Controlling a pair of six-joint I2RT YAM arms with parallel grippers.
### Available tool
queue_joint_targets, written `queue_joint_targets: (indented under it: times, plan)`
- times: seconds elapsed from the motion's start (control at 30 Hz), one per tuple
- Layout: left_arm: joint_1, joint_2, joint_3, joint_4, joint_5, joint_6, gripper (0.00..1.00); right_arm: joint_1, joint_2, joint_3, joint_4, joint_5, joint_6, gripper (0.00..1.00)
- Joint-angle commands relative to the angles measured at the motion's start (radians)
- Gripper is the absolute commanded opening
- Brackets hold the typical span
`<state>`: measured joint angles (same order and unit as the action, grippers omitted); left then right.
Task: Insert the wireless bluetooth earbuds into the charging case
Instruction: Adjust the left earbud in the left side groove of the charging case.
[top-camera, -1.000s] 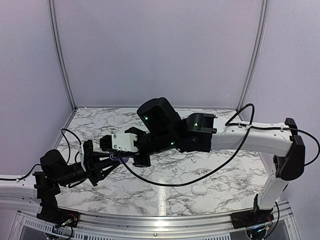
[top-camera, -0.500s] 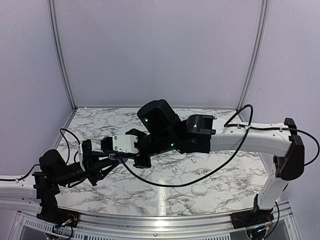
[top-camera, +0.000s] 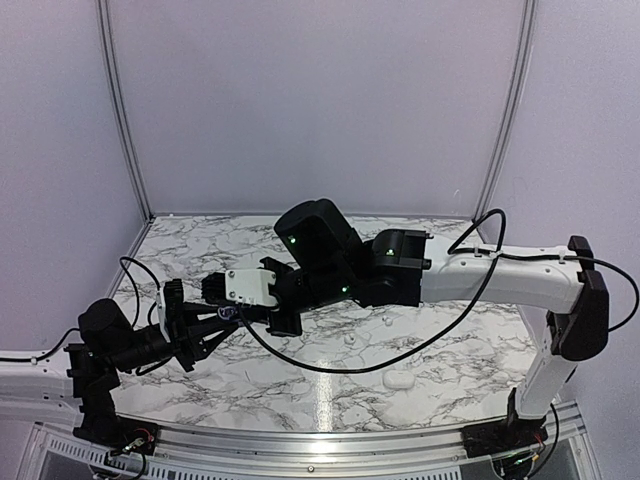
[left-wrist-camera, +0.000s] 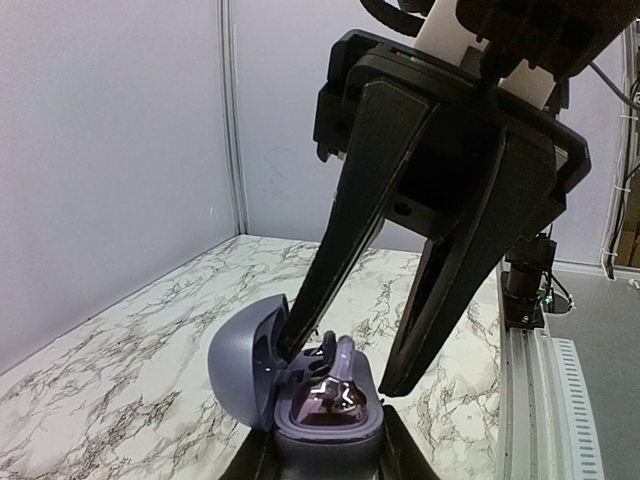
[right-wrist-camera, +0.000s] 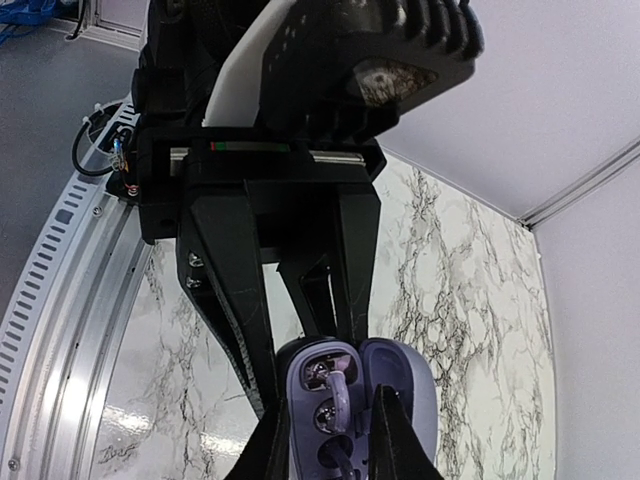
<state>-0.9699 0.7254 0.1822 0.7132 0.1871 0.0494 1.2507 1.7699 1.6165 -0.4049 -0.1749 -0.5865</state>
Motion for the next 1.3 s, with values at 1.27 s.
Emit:
queue_joint_targets:
  times: [1.27]
  plan:
    - [-0.007,0.015,0.012,0.045,0.043,0.018,0.0,-0.007,0.029,0.037,0.023,0.003,0.01,0.0]
